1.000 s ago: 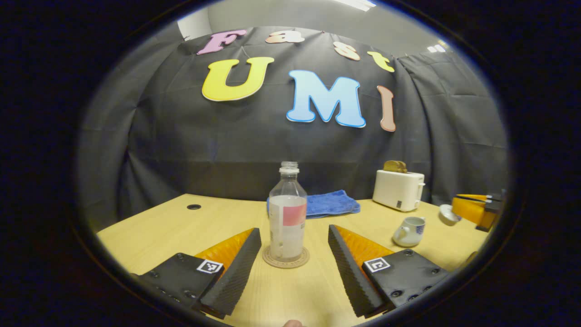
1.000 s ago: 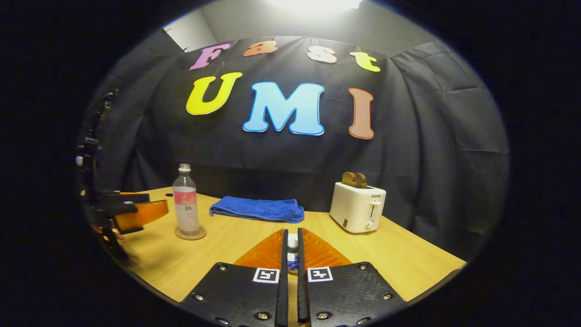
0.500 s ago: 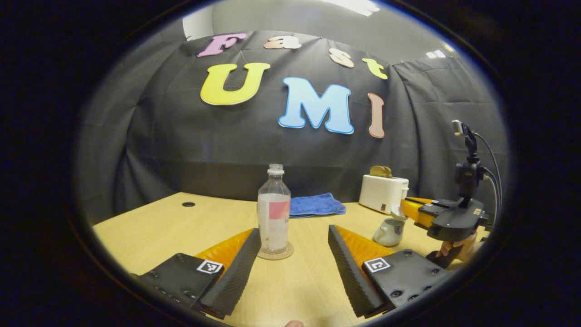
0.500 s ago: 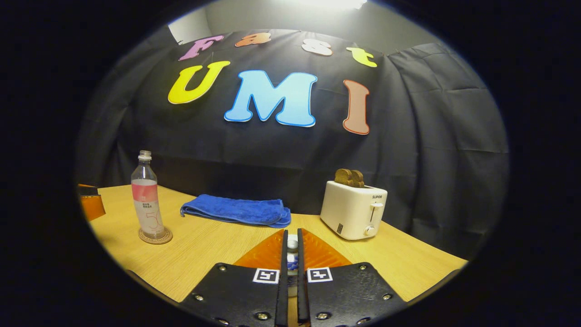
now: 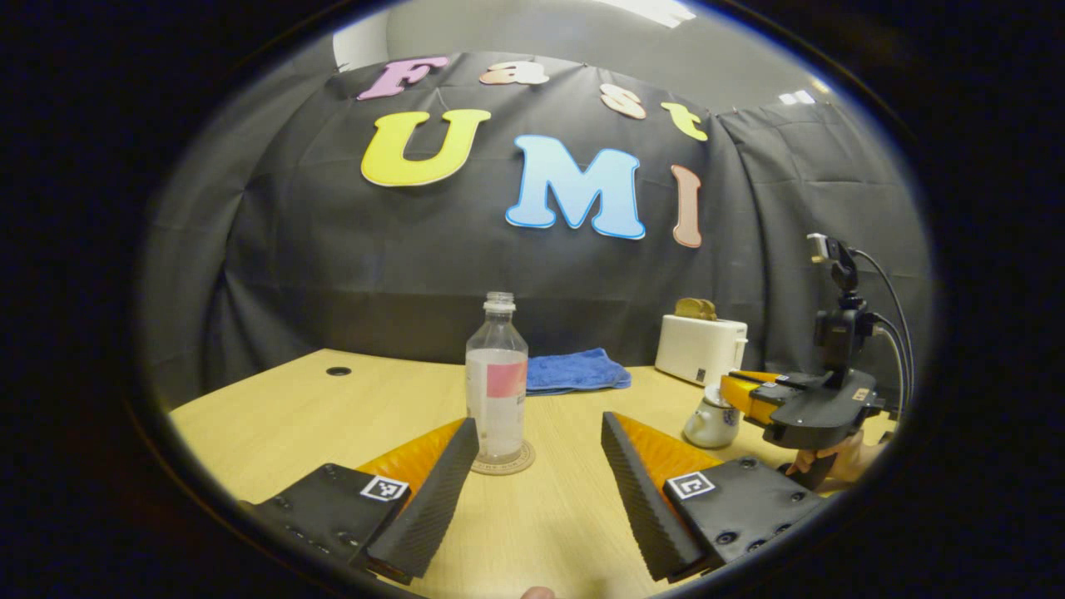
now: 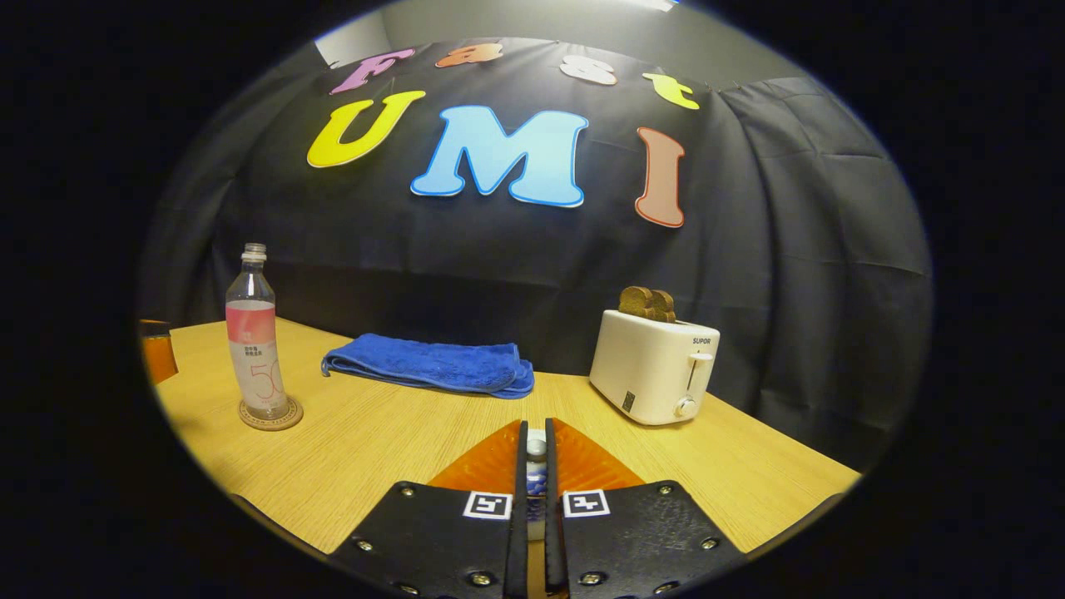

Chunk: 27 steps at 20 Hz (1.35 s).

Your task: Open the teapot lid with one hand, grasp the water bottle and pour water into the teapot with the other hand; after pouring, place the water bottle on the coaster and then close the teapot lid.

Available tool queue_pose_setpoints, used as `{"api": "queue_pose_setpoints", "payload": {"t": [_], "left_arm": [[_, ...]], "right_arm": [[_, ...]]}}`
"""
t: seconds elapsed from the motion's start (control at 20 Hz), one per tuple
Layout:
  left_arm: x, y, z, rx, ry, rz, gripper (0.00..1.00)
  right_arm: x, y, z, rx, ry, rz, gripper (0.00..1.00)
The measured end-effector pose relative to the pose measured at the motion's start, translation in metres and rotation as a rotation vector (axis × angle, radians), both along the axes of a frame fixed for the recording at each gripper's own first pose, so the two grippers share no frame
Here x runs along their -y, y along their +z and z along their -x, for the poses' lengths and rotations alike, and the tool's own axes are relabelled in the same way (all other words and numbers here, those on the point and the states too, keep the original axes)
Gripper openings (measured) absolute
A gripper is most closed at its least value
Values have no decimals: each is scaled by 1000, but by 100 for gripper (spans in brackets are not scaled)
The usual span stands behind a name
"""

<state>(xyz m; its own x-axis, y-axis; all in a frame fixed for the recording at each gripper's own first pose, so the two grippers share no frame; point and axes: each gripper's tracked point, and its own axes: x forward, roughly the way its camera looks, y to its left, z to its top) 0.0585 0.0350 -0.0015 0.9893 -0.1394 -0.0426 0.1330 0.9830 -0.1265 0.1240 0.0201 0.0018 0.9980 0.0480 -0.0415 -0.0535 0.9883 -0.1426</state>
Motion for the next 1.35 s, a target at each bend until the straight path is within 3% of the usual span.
{"api": "queue_pose_setpoints", "payload": {"t": [0.35,0.4,0.45,0.5,0.55,0.6,0.8,0.9,1.0,1.25,1.35], "left_arm": [[-3,-2,3,-2,21,-24,100],[-2,-1,4,-3,20,-23,100],[-1,-1,5,-3,19,-22,100],[2,-1,7,-1,18,-23,100],[4,1,10,5,19,-25,100],[8,3,13,14,18,-27,100],[24,10,28,44,47,-42,100],[26,4,38,47,111,-61,100],[47,-7,49,25,83,-60,100],[54,-3,71,45,106,-109,100],[46,-5,75,57,138,-104,100]], "right_arm": [[-1,10,6,14,5,1,14],[1,21,11,42,2,-3,25],[3,33,16,74,-4,-11,29],[6,41,25,93,-9,-22,42],[6,46,35,102,-5,-40,42],[1,50,47,97,9,-61,52],[-18,30,103,25,54,-128,63],[-28,11,126,5,60,-114,63],[-36,-6,142,-10,65,-73,63],[-47,-1,160,29,96,-151,65],[-47,0,163,32,90,-149,78]]}}
